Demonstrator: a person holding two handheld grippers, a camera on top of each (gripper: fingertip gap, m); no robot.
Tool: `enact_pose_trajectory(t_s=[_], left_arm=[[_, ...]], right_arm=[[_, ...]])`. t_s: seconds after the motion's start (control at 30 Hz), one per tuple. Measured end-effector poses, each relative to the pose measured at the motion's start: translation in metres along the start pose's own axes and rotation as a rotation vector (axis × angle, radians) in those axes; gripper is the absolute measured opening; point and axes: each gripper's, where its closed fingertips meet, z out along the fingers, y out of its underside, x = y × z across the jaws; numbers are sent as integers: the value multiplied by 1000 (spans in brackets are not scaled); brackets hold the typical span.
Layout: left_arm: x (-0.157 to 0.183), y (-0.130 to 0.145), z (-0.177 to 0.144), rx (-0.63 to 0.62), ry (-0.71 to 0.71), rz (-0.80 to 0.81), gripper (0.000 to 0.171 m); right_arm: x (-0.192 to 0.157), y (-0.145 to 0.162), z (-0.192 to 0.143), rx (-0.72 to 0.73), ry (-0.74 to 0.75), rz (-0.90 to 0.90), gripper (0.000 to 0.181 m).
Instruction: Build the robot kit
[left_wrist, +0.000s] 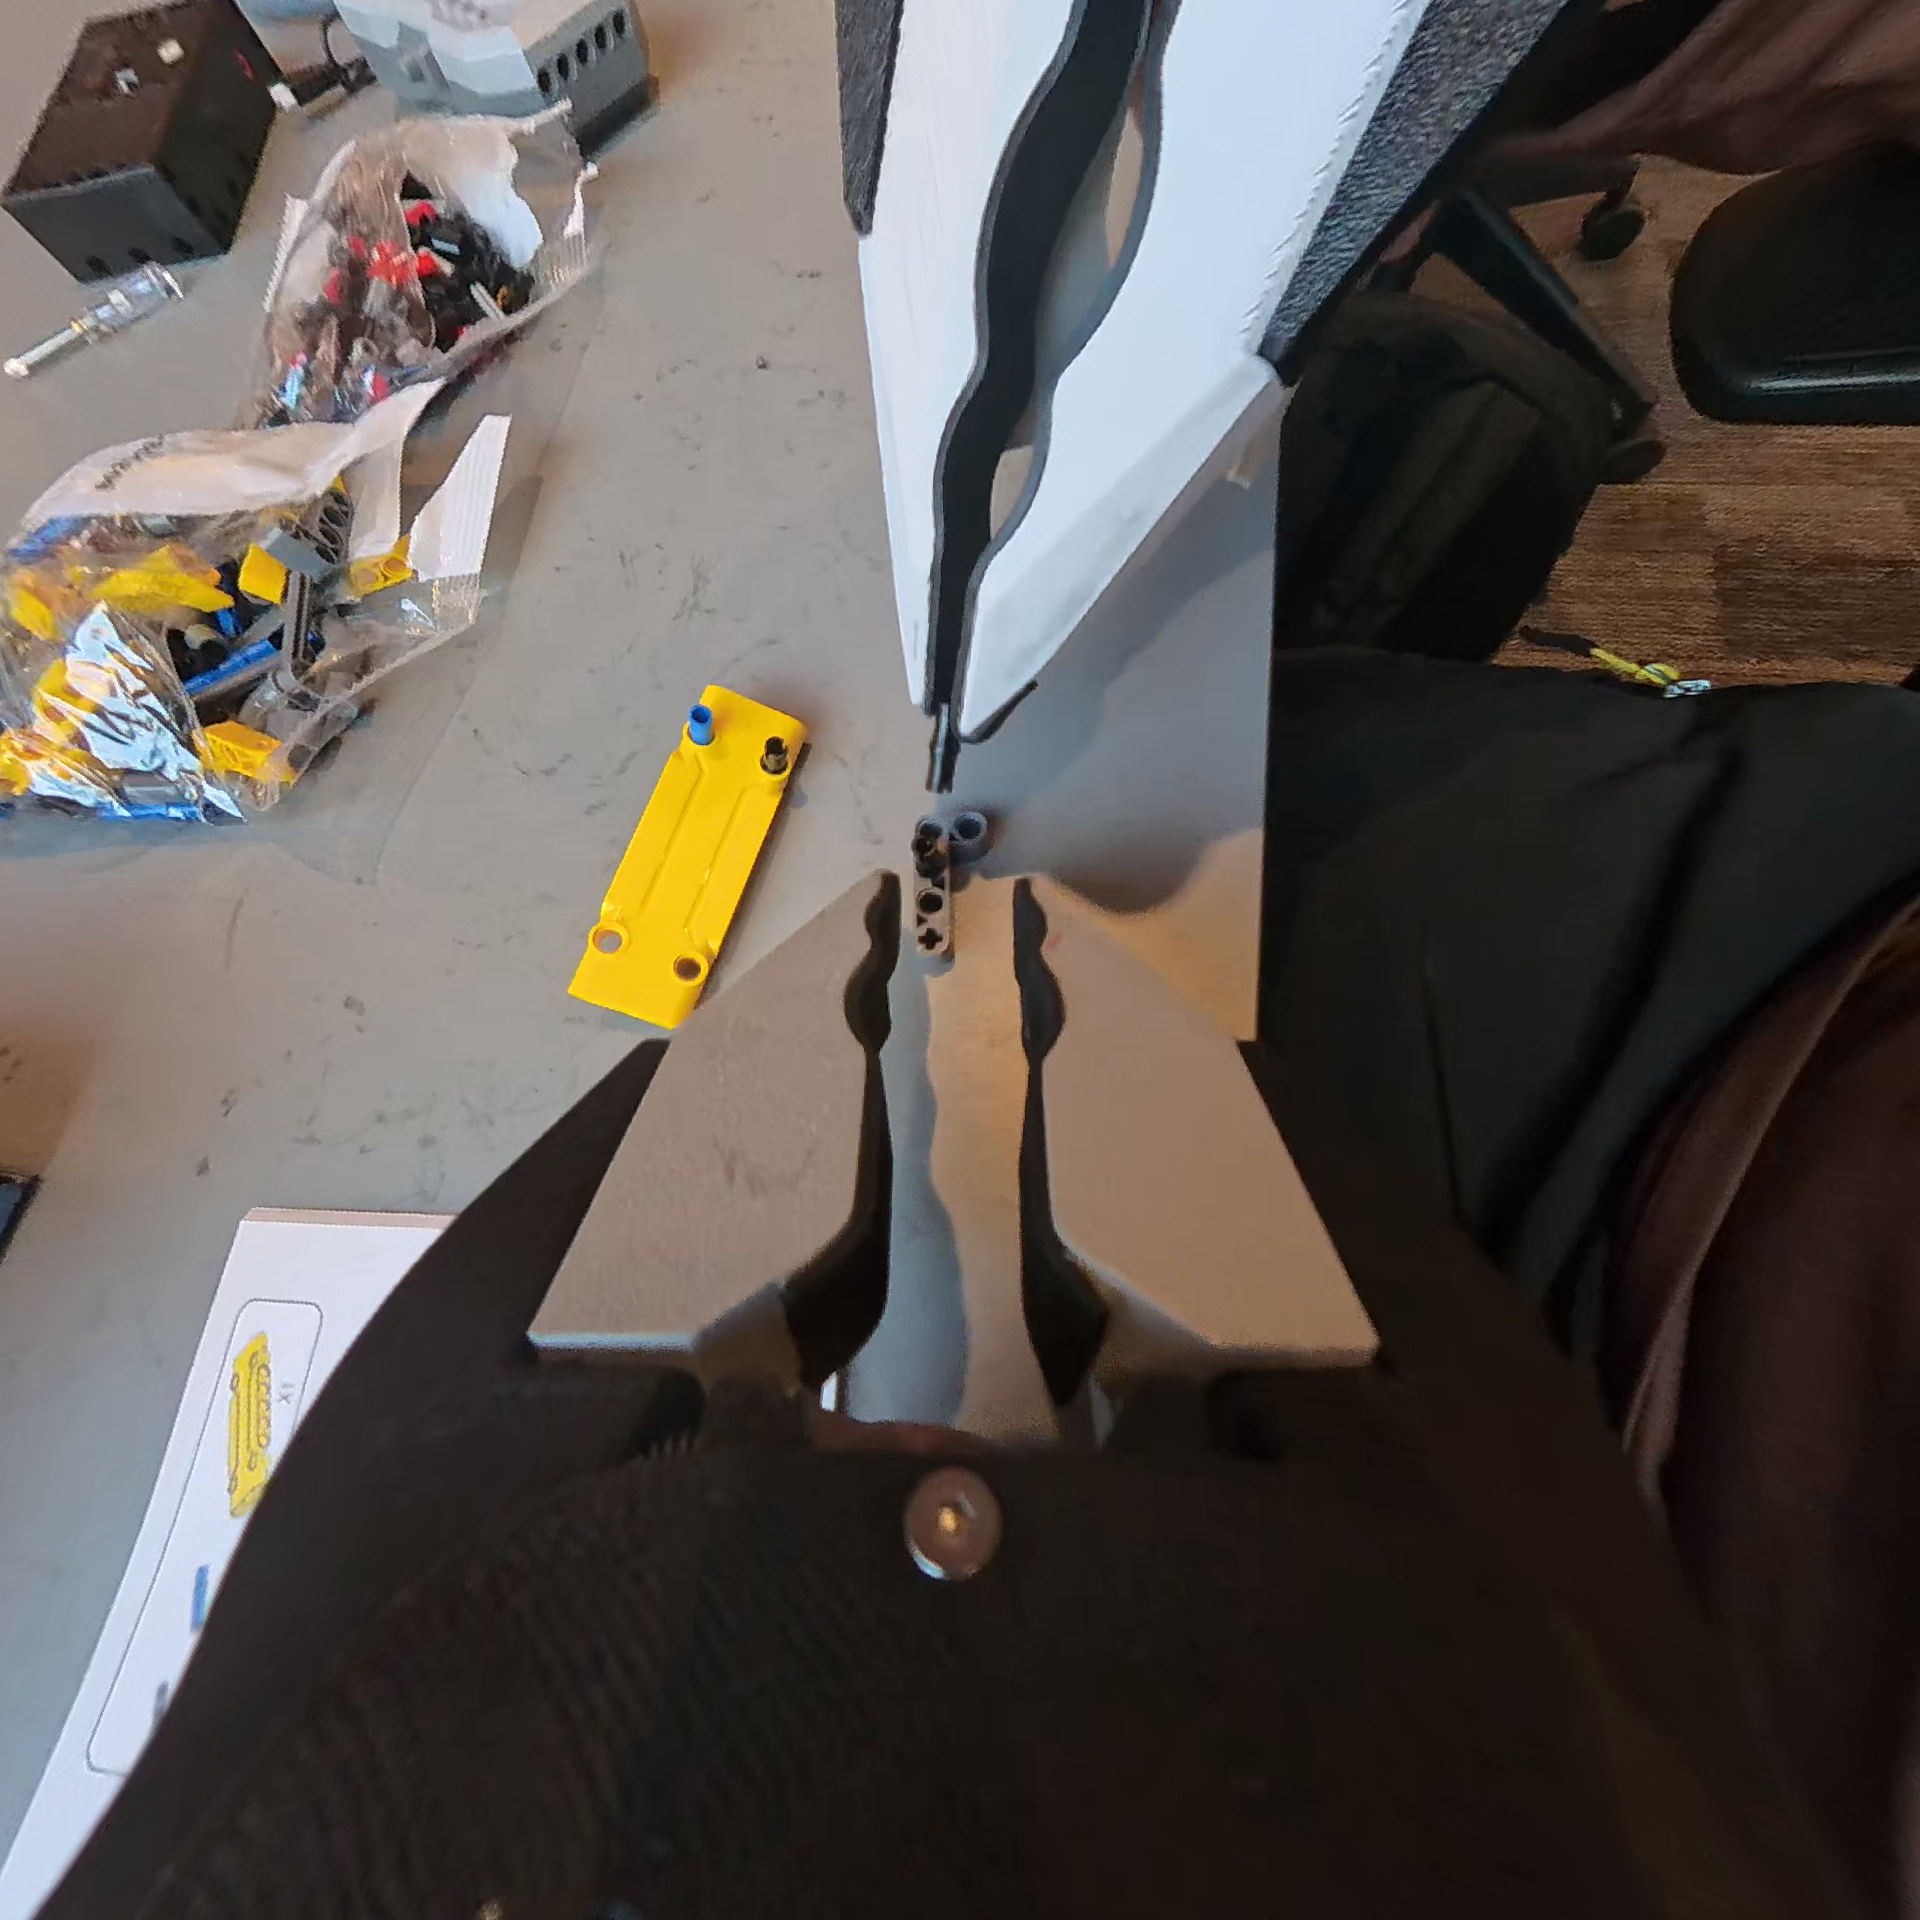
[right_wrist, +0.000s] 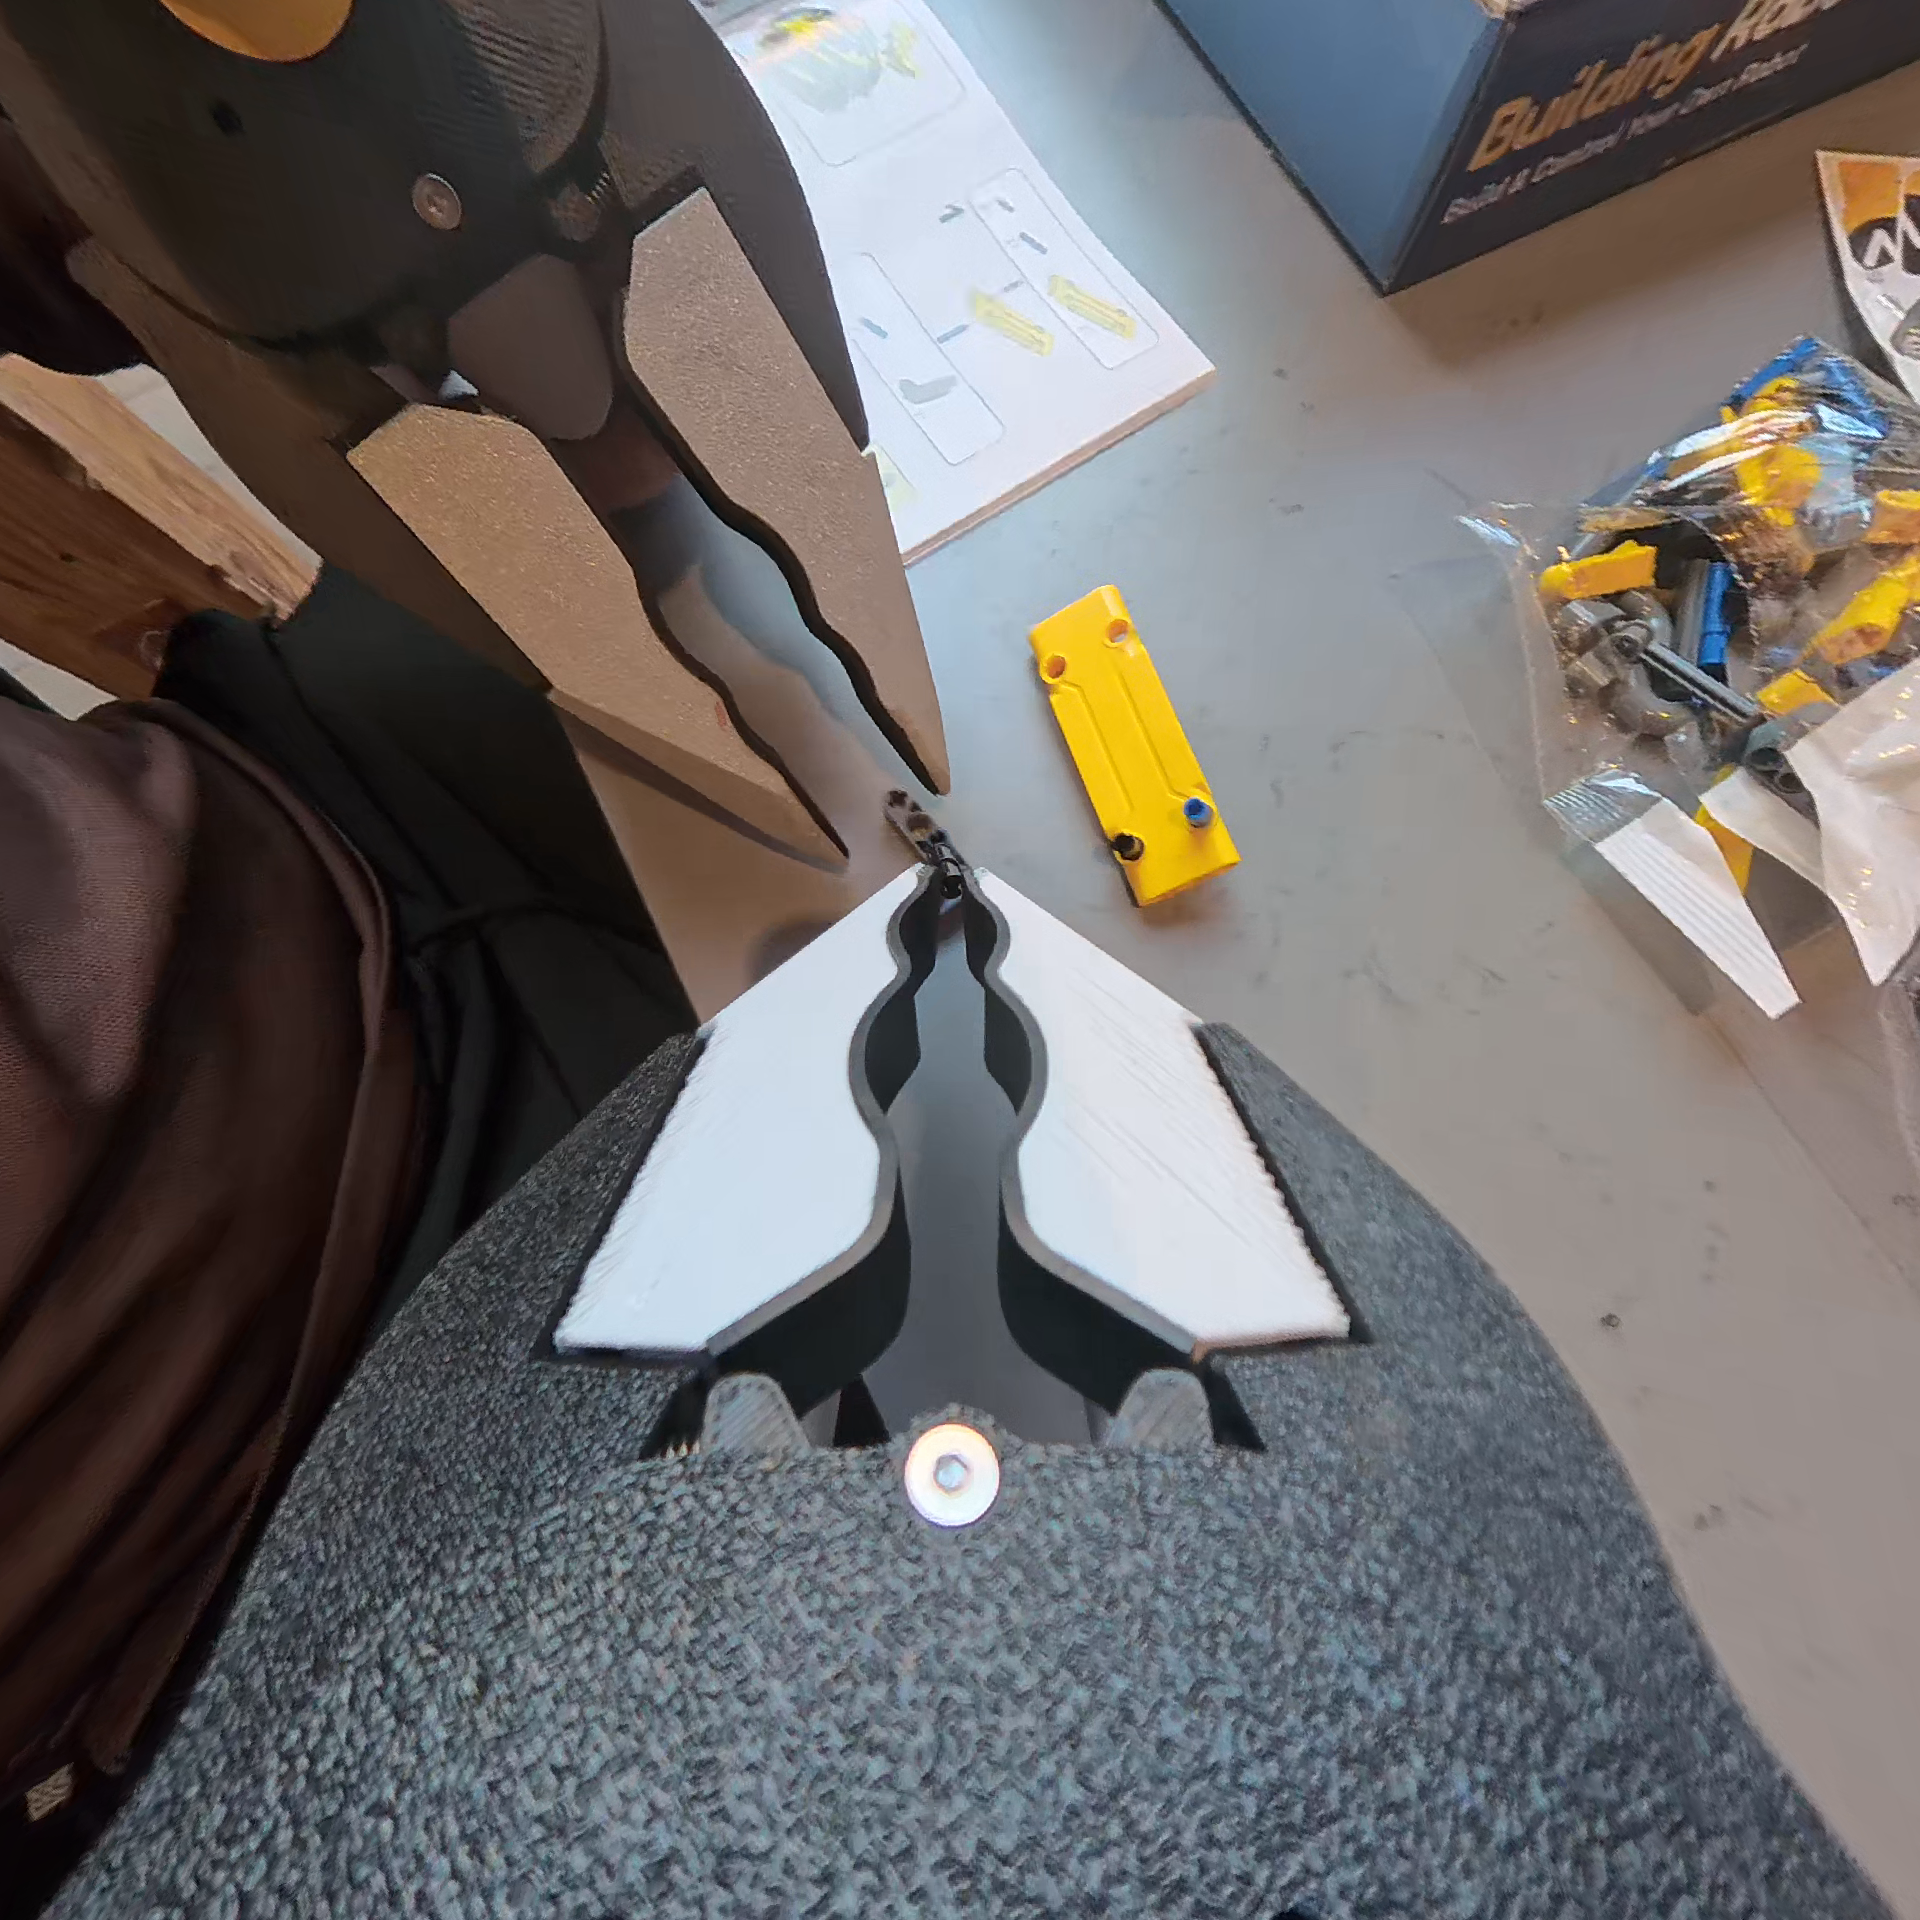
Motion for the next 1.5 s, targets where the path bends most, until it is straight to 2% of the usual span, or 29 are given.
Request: enact_pose_trajectory(t_s=[0.2,0.4,0.83,1.5], left_arm=[[5,-12,-5,79,-8,57,13],[7,-14,-4,86,-31,101,10],[7,-14,-4,88,-29,95,12],[2,-19,-8,124,-39,67,2]], right_arm=[[-12,-10,1,33,-58,31,5],[-21,-17,5,72,-131,92,5],[-22,-20,4,105,-164,134,4],[-18,-15,1,104,-163,148,4]])
